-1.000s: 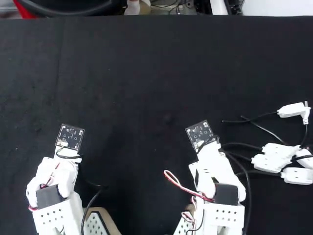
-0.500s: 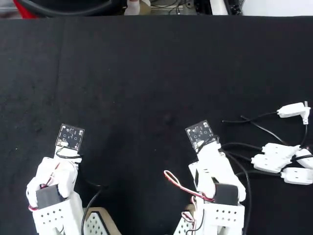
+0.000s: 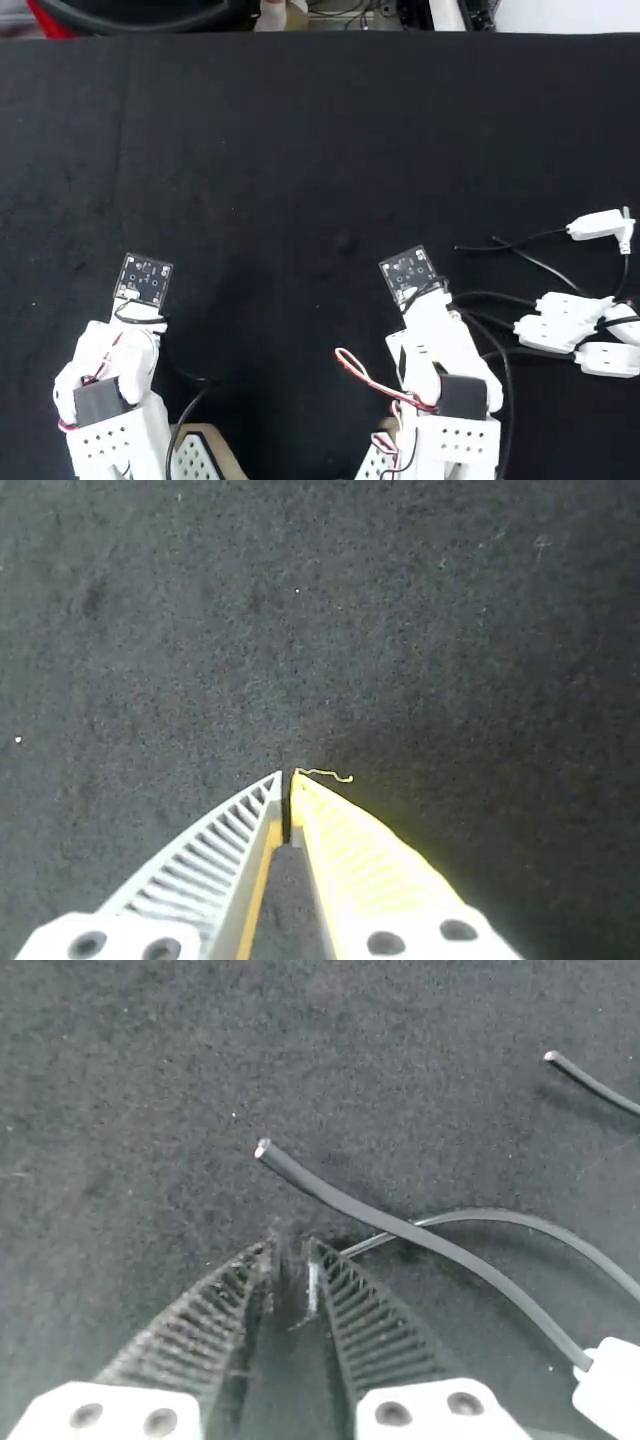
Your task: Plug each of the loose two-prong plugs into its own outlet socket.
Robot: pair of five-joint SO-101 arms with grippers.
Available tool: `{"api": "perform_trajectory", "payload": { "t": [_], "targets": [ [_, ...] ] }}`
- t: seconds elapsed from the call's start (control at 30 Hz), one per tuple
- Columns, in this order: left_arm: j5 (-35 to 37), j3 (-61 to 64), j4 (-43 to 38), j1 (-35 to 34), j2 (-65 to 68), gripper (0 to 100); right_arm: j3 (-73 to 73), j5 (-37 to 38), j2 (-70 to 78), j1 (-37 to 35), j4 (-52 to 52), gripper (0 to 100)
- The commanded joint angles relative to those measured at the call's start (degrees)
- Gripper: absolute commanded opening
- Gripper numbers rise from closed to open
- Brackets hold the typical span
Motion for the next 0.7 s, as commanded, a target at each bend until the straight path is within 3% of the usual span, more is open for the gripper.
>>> {"api": "perform_trajectory", "payload": {
  "t": [0.0, 0.67],
  "targets": [
    [-0.62, 1.10, -0.09, 0.57, -0.62, 3, 0.04, -0.18, -3.65, -0.18, 0.44, 4.0],
    [-0.62, 1.10, 0.35, 0.31, -0.35, 3, 0.04, -0.18, -3.65, -0.18, 0.44, 4.0]
  ]
}}
